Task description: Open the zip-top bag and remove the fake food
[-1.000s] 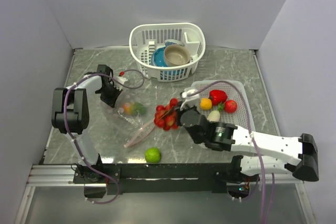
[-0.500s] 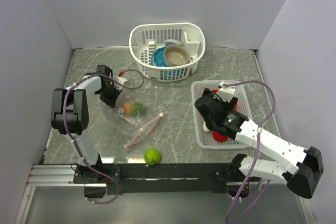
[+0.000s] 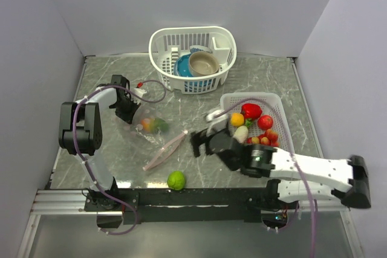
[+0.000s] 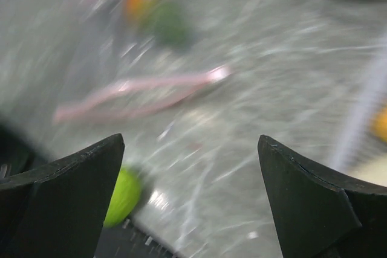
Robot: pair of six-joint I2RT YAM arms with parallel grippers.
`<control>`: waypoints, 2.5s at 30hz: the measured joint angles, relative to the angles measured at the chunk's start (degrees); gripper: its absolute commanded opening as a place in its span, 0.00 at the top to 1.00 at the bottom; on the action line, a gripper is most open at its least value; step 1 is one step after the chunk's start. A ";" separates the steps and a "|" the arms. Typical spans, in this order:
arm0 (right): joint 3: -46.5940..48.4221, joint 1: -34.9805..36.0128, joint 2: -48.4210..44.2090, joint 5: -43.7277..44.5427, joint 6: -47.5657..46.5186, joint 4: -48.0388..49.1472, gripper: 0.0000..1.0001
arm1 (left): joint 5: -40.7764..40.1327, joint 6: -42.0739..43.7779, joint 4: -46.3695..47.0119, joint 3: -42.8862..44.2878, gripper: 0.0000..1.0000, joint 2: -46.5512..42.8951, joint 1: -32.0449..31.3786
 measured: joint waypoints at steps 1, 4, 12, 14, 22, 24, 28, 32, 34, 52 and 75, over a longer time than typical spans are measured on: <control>0.00 2.21 2.69 -2.25 -0.79 1.36 0.00 | 0.00 0.00 0.00 0.00 0.99 0.00 0.00; 0.00 7.15 11.30 -7.96 -2.54 4.20 0.00 | -0.02 0.00 0.00 0.00 0.99 0.00 0.00; 0.24 11.89 24.28 -20.26 -5.92 8.04 0.00 | -0.04 -0.04 -0.02 0.00 0.99 -0.07 0.00; 0.87 11.89 26.21 -21.79 -6.16 8.74 0.00 | -0.04 -0.04 -0.04 0.00 0.99 -0.11 0.00; 1.68 11.89 33.29 -24.65 -6.34 11.37 0.00 | -0.07 -0.04 -0.09 0.00 0.99 -0.22 0.00; 1.68 11.89 34.34 -24.70 -6.34 11.80 0.00 | -0.07 -0.04 -0.09 0.00 0.99 -0.24 0.00; 1.64 11.65 34.77 -24.65 -6.43 12.79 0.26 | -0.13 -0.04 -0.26 -0.04 0.99 -0.31 -0.02; 1.64 10.71 34.77 -24.57 -6.34 13.40 0.71 | -0.13 -0.04 -0.33 -0.13 0.99 -0.39 0.00; 1.62 9.79 34.56 -23.85 -6.16 13.31 0.85 | -0.15 -0.04 -0.44 -0.26 0.99 -0.48 0.00; -0.81 -14.45 3.80 16.22 17.42 -10.03 0.01 | -0.28 -0.04 -1.16 -0.44 0.99 -0.66 -0.09; -1.64 0.24 14.23 4.22 2.69 8.13 1.00 | -0.46 -0.02 -1.20 -0.44 0.99 -0.66 -0.20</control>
